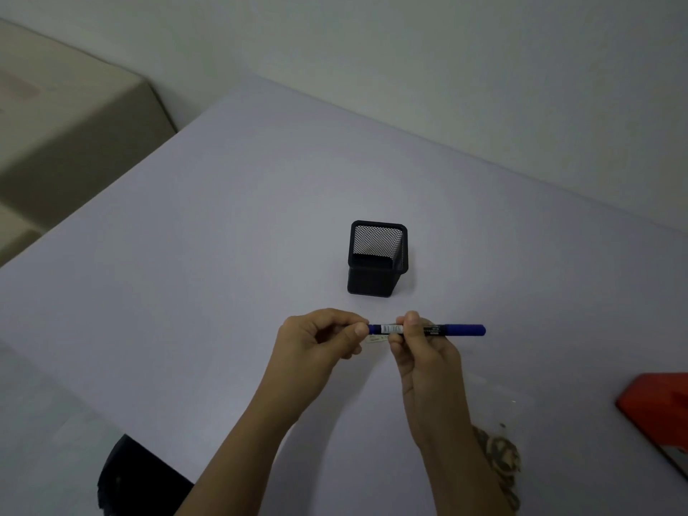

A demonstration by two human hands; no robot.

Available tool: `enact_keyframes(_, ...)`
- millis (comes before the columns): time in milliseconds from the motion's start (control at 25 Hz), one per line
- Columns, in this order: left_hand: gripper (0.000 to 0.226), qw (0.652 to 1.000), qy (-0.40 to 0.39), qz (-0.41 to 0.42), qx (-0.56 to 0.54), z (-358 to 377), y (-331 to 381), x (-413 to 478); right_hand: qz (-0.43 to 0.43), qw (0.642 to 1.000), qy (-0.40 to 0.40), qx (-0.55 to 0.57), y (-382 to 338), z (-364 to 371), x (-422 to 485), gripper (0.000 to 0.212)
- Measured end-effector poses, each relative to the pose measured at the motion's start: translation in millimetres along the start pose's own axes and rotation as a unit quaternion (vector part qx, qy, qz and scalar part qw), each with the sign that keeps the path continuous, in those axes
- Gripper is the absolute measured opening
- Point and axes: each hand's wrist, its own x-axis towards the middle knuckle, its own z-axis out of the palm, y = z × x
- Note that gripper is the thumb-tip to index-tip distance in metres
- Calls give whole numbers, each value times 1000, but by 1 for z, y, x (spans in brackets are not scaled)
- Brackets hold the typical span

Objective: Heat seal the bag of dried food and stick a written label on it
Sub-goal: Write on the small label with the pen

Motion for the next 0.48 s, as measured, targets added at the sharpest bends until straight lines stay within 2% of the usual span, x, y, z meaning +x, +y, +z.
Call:
enact_keyframes(280, 15, 1000, 16, 1, -10, 1, -4, 4, 20, 999, -19, 33, -2, 4, 2, 16)
enact_keyframes(400, 16, 1000, 15, 9, 25, 2, -8, 8, 34, 998, 20, 49, -5, 4, 8, 23)
enact_keyframes(480, 18, 998, -12, 17, 54, 0, -5, 13, 18, 995, 60, 76, -14, 1, 16, 24)
